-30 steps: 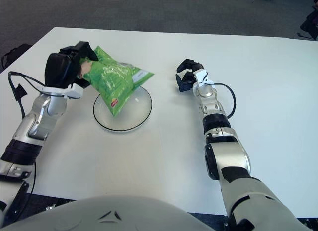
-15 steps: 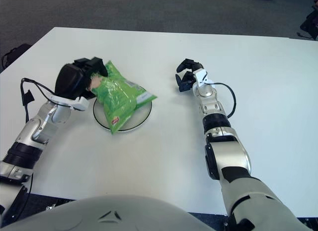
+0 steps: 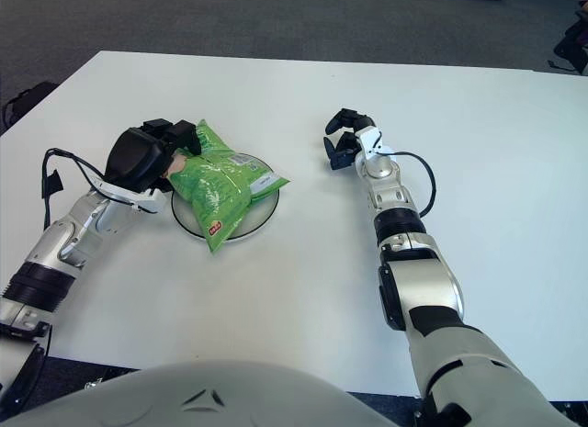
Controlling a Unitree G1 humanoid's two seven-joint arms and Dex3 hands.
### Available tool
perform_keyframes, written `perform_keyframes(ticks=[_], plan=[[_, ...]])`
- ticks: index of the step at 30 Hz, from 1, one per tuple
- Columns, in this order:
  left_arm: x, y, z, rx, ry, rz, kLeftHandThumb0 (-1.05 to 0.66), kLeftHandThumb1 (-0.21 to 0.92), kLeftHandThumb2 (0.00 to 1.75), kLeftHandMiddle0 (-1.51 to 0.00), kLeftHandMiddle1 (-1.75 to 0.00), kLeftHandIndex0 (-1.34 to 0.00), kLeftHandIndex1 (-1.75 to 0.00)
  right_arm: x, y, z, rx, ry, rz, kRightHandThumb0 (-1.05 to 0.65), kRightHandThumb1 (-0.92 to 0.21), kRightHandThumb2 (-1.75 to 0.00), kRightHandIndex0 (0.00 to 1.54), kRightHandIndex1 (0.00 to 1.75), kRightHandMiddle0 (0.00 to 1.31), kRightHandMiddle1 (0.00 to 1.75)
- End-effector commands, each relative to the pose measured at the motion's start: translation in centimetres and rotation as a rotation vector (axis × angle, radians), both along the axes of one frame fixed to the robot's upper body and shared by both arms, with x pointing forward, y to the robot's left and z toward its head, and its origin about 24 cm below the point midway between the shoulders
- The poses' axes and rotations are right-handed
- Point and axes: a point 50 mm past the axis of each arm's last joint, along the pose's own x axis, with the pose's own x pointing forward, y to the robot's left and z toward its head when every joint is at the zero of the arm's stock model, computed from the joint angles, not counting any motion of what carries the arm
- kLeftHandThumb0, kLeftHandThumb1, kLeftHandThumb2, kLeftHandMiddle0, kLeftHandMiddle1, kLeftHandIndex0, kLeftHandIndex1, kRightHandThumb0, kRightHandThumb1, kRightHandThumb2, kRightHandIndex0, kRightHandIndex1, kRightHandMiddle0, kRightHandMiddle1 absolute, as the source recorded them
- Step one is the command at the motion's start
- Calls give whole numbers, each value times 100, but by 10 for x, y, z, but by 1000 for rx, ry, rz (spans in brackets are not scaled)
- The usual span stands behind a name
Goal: Put the snack into the plate.
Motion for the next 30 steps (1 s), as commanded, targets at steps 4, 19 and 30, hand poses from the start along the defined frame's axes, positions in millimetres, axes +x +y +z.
perform_keyframes(ticks=[4,19,30], plan=[[2,3,-17,98,66,21,0,3,163,-85,-169,-60,-175,-25,1,-54,-41,224,2,-1,-2,-162,82,175,69,161],[-2,4,-20,296,199,-103,-9,41,106,-34,-155,-25,-153,-24,4,-54,-61,213,10,-1,-1,-163,82,175,69,161],[-6,8,-11,285,398,-299,-52,33,95,-6,-74,0,-97,-24,7,-53,-77,203,26,-1,-4,-160,81,175,66,162]])
